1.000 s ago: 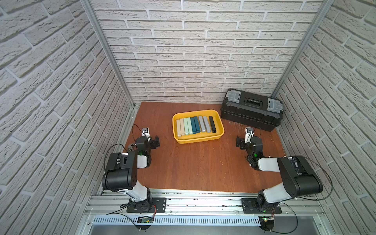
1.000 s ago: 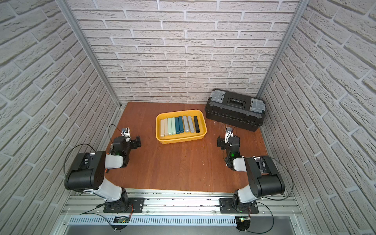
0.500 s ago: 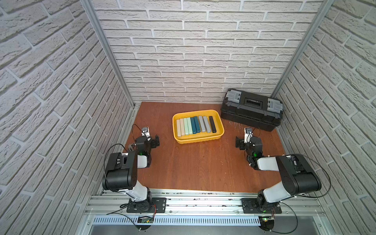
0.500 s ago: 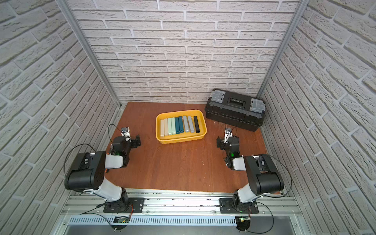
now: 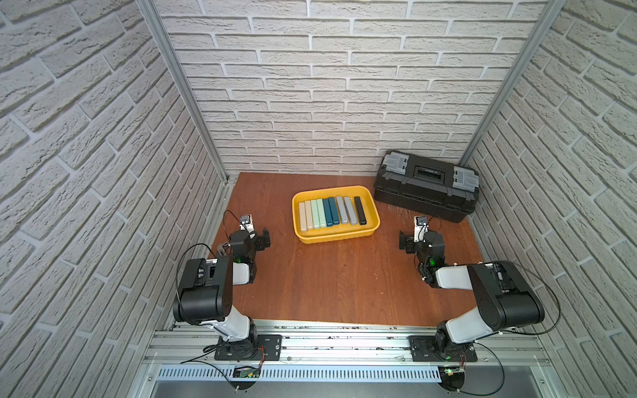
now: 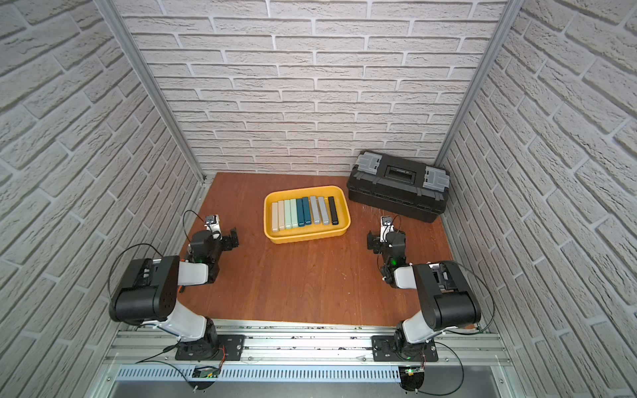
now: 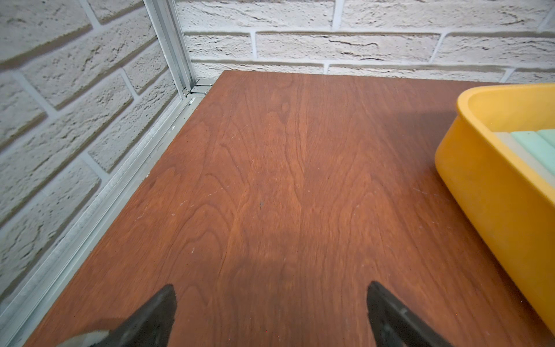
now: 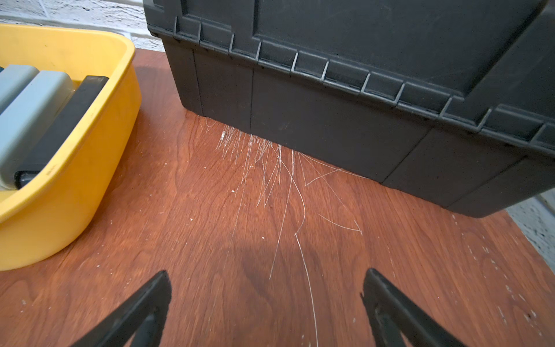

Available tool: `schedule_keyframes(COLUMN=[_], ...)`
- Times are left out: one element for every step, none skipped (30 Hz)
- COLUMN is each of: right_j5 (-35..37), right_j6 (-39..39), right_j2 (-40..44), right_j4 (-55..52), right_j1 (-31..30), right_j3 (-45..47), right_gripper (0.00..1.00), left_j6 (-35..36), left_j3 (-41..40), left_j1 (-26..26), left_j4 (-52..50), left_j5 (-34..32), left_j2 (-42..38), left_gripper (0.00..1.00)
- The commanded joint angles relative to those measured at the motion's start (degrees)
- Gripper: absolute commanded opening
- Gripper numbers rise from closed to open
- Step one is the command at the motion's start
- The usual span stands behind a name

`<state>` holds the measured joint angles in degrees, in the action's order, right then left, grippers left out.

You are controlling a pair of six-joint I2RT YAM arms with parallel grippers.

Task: Put the pruning pliers into the storage box
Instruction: Reset both arms

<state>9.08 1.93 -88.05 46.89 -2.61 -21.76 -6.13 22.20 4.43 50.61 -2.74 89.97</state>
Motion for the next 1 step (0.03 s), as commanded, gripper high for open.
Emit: schedule_keyframes(right_j5=[-0.46], right_j6=[-0.17], right_j2=[1.35], right_j4=[0.67], right_j1=[0.33], right_j3=[-0.92], right_gripper=[0.99], left_j6=[0.33], left_j3=[-0.24], left_j1=[-0.21], left_j4=[2.60], left_j5=[-0.51], left_j2=[0.24], left_gripper=[0.98])
